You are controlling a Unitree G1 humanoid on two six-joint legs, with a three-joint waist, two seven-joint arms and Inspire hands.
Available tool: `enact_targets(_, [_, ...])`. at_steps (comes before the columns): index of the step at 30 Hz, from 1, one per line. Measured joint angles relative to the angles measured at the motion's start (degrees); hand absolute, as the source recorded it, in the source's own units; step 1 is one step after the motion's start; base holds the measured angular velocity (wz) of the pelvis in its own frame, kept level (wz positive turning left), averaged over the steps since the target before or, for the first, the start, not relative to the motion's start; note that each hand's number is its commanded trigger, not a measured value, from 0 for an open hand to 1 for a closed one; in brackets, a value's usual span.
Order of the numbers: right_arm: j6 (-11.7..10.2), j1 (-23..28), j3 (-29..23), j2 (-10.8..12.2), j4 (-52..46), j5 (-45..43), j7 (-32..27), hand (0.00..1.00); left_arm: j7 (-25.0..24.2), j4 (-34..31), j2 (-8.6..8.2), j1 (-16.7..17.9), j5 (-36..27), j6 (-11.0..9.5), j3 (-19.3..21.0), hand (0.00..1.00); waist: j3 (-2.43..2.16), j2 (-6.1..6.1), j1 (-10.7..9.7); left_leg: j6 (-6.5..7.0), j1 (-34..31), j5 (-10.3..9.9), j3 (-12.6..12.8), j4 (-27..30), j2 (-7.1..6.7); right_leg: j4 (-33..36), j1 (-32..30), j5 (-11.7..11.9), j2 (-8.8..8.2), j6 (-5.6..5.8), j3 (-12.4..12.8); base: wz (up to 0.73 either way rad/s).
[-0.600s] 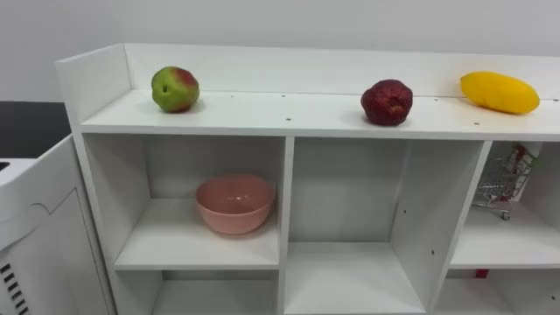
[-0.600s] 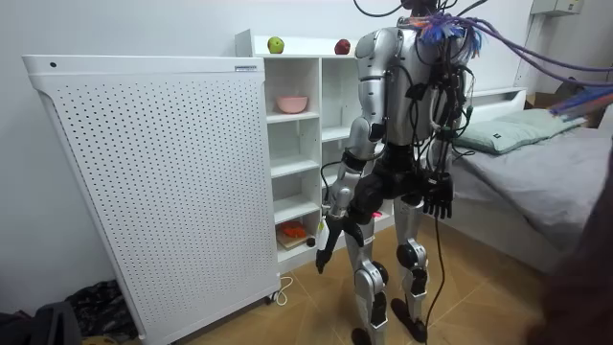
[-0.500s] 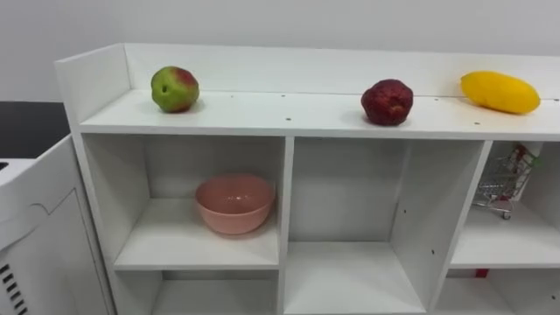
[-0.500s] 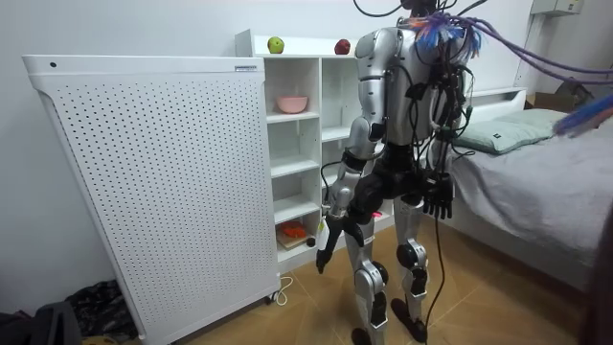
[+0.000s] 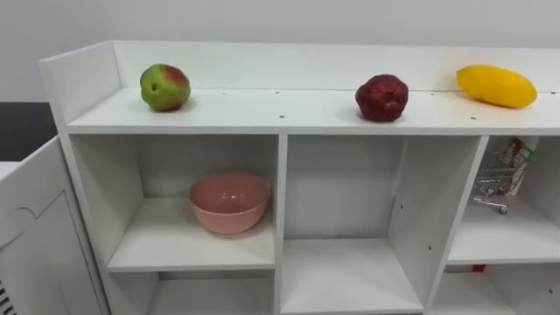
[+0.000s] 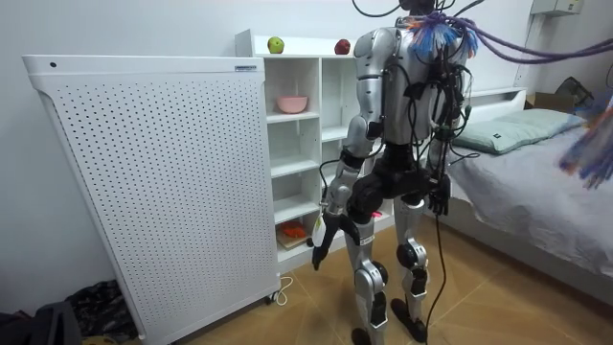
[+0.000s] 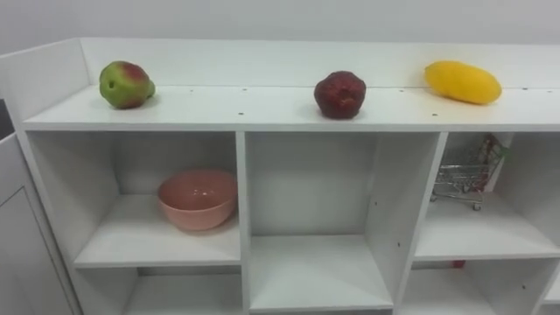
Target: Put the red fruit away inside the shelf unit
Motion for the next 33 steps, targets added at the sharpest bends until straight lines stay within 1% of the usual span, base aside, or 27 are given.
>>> enact_targets(2, [-0.9, -0.1, -1.7, 0.0, -2.7, 1.4, -0.7, 0.0, 0.2, -0.6, 0.0, -0.1, 0.0, -0.9, 0.1, 0.0, -0.05, -0.25, -0.1, 0.0, -0.1, 0.0, 0.1, 0.0, 0.01, 0.2, 0.0, 0.0, -0.01, 0.0, 0.0, 0.0])
enact_targets(3, [-1.4, -0.2, -2.5, -0.1, -4.9, 2.6, -1.5, 0.0, 0.9, -0.6, 0.01, -0.2, -0.1, -1.6, 0.2, 0.0, 0.14, -0.13, -0.1, 0.0, -0.2, 0.0, 0.2, 0.0, 0.02, 0.4, -0.1, 0.0, -0.01, 0.0, -0.1, 0.0])
enact_targets(4, [-1.3, -0.4, -4.0, -0.1, -8.3, 3.7, -2.5, 0.0, 1.3, -0.7, 0.03, -0.3, -0.1, -2.2, 0.3, 0.0, 0.1, -0.46, 0.1, 0.0, -0.1, 0.0, 0.3, 0.0, 0.02, 0.6, -0.2, 0.0, -0.02, 0.0, 0.0, 0.0])
enact_targets(5, [-1.3, -0.4, -4.3, -0.1, -10.6, 4.0, -3.1, 0.0, 1.3, -0.7, 0.04, -0.3, -0.1, -2.5, 0.3, 0.0, 0.16, -0.4, 0.0, 0.0, -0.1, 0.0, 0.4, 0.0, 0.02, 0.7, -0.3, 0.0, -0.02, 0.01, 0.0, -0.05])
enact_targets(6, [-1.8, -0.4, -4.5, -0.1, -15.6, 4.6, -4.4, 0.0, 1.5, -0.8, 0.06, -0.4, 0.0, -2.9, 0.3, 0.0, 0.35, -0.35, -0.1, 0.0, -0.1, 0.0, 0.4, 0.0, 0.02, 0.7, -0.3, 0.0, 0.01, -0.02, -0.1, 0.0])
enact_targets(7, [-3.2, -0.5, -4.6, 0.0, -19.6, 4.7, -4.9, 0.0, 1.9, -0.8, 0.07, -0.5, 0.0, -3.3, 0.3, 0.0, 0.37, -0.4, -0.1, 0.0, -0.1, 0.0, 0.3, 0.0, 0.01, 0.7, -0.5, 0.1, 0.02, -0.02, 0.0, 0.0])
enact_targets(8, [-3.4, -0.5, -5.4, 0.2, -24.9, 4.7, -5.4, 0.0, 2.3, -1.0, 0.05, -0.6, 0.0, -3.8, 0.2, 0.0, 0.34, -0.39, 0.0, 0.0, -0.2, 0.0, 0.3, 0.0, 0.0, 0.7, -0.8, 0.1, 0.0, -0.02, 0.1, 0.0])
enact_targets(9, [-3.5, -0.6, -5.6, 0.3, -28.0, 4.8, -5.9, 0.0, 2.4, -1.1, 0.05, -0.6, -0.1, -4.1, 0.2, 0.0, 0.34, -0.35, 0.0, 0.0, -0.3, 0.0, 0.3, 0.0, 0.01, 0.7, -1.0, 0.1, 0.02, -0.03, 0.2, 0.0])
enact_targets(10, [-4.6, -0.5, -5.5, 0.4, -33.8, 4.7, -6.9, 0.0, 2.7, -1.0, 0.08, -0.8, 0.0, -4.6, 0.1, 0.0, 0.34, -0.28, -0.1, 0.01, -0.5, 0.0, 0.3, 0.0, 0.02, 0.7, -1.2, 0.3, 0.04, -0.01, 0.2, 0.0])
enact_targets(11, [-5.8, -0.4, -5.4, 0.5, -39.4, 3.9, -7.7, 0.0, 3.4, -1.0, 0.1, -0.8, -0.1, -5.2, 0.1, 0.0, 0.22, -0.06, -0.1, 0.01, -0.7, 0.0, 0.3, 0.0, 0.01, 0.7, -1.3, 0.3, 0.03, 0.01, 0.0, 0.04])
enact_targets(12, [-6.3, -0.4, -5.4, 0.6, -41.9, 3.5, -8.1, 0.0, 3.6, -1.0, 0.1, -0.8, -0.2, -5.5, 0.1, 0.0, 0.02, 0.24, -0.1, 0.01, -0.7, 0.0, 0.3, 0.0, 0.01, 0.7, -1.3, 0.3, 0.04, 0.01, 0.0, 0.03])
enact_targets(13, [-7.2, -0.3, -5.3, 0.9, -47.0, 2.7, -8.7, 0.0, 4.1, -1.0, 0.1, -0.7, -0.1, -6.0, 0.1, 0.0, 0.01, 0.15, 0.0, 0.01, -0.9, 0.0, 0.3, 0.1, 0.02, 0.7, -1.4, 0.3, 0.06, 0.03, 0.1, 0.0])
enact_targets(14, [-7.5, -0.3, -5.2, 1.0, -49.4, 2.4, -9.1, 0.0, 4.5, -1.0, 0.09, -0.7, -0.1, -6.2, 0.0, 0.0, -0.01, 0.13, 0.0, 0.01, -1.1, 0.0, 0.3, 0.1, 0.04, 0.7, -1.5, 0.3, 0.08, 0.02, 0.1, 0.0])
enact_targets(15, [-8.8, -0.3, -4.7, 1.3, -53.6, 1.6, -9.7, 0.0, 5.1, -1.0, 0.08, -0.8, 0.1, -6.4, 0.0, 0.0, -0.03, 0.09, 0.0, 0.01, -1.3, 0.0, 0.3, 0.1, 0.13, 0.7, -1.8, 0.4, 0.16, -0.03, 0.1, 0.0])
enact_targets(16, [-9.8, -0.3, -4.0, 1.5, -57.3, -1.4, -10.7, 0.0, 5.7, -1.0, 0.08, -0.8, 0.1, -6.9, 0.0, 0.0, -0.03, 0.07, 0.1, 0.01, -1.5, 0.0, 0.2, 0.0, 0.19, 0.7, -1.8, 0.5, 0.24, -0.06, 0.1, 0.0])
enact_targets(17, [-10.2, -0.3, -3.7, 1.6, -58.9, -2.8, -11.2, 0.0, 6.0, -0.8, 0.08, -0.7, 0.0, -7.3, 0.0, 0.0, -0.03, 0.07, 0.1, 0.01, -1.6, 0.0, 0.1, 0.0, 0.22, 0.7, -1.9, 0.5, 0.28, -0.08, 0.1, 0.0])
enact_targets(19, [-12.0, -0.4, -3.5, 1.6, -63.6, -5.1, -12.8, 0.0, 6.4, -0.4, 0.08, -0.7, 0.0, -8.0, 0.0, 0.0, -0.09, 0.24, 0.1, 0.01, -1.5, 0.0, 0.3, 0.0, 0.25, 0.8, -1.9, 0.5, 0.33, -0.09, 0.4, 0.0])
enact_targets(21, [-12.0, -0.4, -3.7, 1.5, -68.3, -5.8, -14.2, 0.0, 6.5, -0.3, 0.06, -0.4, -0.1, -8.8, 0.0, 0.0, -0.12, 0.49, 0.3, 0.01, -1.7, 0.0, 0.5, 0.0, 0.28, 0.8, -2.4, 0.5, 0.41, -0.09, 0.7, -0.13])
enact_targets(23, [-13.1, -0.5, -3.7, 1.5, -73.8, -7.3, -15.6, 0.0, 6.9, 0.3, 0.33, 0.1, -0.2, -9.6, 0.1, 0.0, -0.29, 0.74, 0.3, 0.01, -2.1, 0.0, 0.3, 0.0, 0.42, 0.8, -2.6, 0.6, 0.58, -0.19, 0.8, -0.14])
enact_targets(24, [-13.5, -0.5, -3.7, 1.5, -75.0, -7.5, -15.9, 0.0, 6.9, 0.3, 0.39, 0.2, -0.2, -9.7, 0.1, 0.0, -0.33, 0.71, 0.3, 0.01, -2.1, 0.0, 0.3, 0.0, 0.44, 0.8, -2.6, 0.6, 0.6, -0.19, 0.8, -0.04])
enact_targets(26, [-14.8, -1.0, -3.8, 1.3, -79.3, -7.8, -16.9, 0.0, 6.9, 0.3, 0.46, 0.1, -0.2, -10.3, 0.0, 0.0, -0.33, 0.72, 0.3, 0.0, -2.1, 0.0, 0.4, 0.0, 0.59, 0.7, -2.7, 0.6, 0.73, -0.21, 0.7, 0.0])
enact_targets(27, [-15.2, -1.3, -3.7, 1.2, -80.1, -7.8, -17.3, 0.0, 6.9, 0.3, 0.46, 0.1, -0.2, -10.7, 0.0, 0.0, -0.34, 0.72, 0.3, 0.0, -2.1, 0.0, 0.4, 0.0, 0.63, 0.7, -2.6, 0.6, 0.76, -0.23, 0.7, 0.0])
enact_targets(28, [-16.3, -2.1, -3.7, 1.2, -80.9, -7.8, -17.9, 0.0, 7.0, 0.7, 0.48, -0.1, -0.2, -11.5, -0.2, 0.0, -0.4, 0.72, 0.3, 0.0, -2.1, 0.0, 0.4, 0.0, 0.69, 0.8, -2.6, 0.7, 0.8, -0.25, 0.6, 0.04])
enact_targets(30, [-16.9, -3.8, -3.7, 1.1, -81.5, -7.7, -18.0, 0.0, 7.2, 2.1, 0.55, -0.6, -0.2, -12.3, -0.8, 0.0, -0.37, 0.78, 0.4, 0.0, -1.6, 0.0, 0.4, 0.0, 0.76, 0.7, -2.0, 0.7, 0.87, -0.26, 0.5, 0.03])
enact_targets(33, [-17.2, -7.2, -3.6, 1.0, -82.3, -7.6, -18.3, 0.0, 7.2, 2.3, 0.6, -0.6, -0.1, -12.3, -1.2, 0.0, -0.38, 0.8, 1.0, 0.0, -1.2, 0.0, 0.4, 0.0, 0.84, 0.7, -1.9, 0.8, 0.99, -0.45, 0.7, -0.03])
